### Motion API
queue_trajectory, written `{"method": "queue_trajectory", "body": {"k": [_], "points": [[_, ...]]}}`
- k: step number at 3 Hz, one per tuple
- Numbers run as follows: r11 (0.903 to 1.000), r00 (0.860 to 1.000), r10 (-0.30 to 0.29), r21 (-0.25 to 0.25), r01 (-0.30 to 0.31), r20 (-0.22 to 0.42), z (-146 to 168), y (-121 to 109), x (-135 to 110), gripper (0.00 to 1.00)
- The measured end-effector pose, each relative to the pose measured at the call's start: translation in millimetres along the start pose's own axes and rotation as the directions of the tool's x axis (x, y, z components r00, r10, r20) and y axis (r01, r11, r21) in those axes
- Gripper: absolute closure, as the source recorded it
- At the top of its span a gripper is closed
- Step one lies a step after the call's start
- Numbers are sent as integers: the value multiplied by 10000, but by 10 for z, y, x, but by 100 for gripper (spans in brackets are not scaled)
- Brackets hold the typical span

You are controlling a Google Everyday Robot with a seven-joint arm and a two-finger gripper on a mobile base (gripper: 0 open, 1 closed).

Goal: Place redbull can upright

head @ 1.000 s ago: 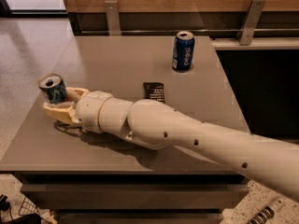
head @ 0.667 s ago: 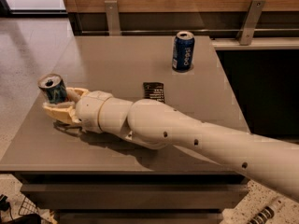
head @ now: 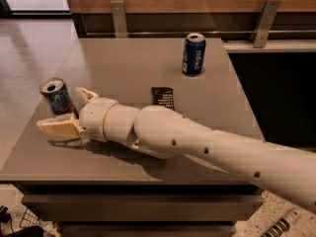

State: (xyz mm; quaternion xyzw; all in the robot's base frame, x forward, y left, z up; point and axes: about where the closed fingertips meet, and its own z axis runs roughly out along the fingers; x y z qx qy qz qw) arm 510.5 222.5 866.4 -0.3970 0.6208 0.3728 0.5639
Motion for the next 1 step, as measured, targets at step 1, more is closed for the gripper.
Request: {"method": "queue_trajectory", "body": {"k": [1], "points": [[10000, 10000, -3, -7, 3, 0, 2, 4, -1, 0]]}}
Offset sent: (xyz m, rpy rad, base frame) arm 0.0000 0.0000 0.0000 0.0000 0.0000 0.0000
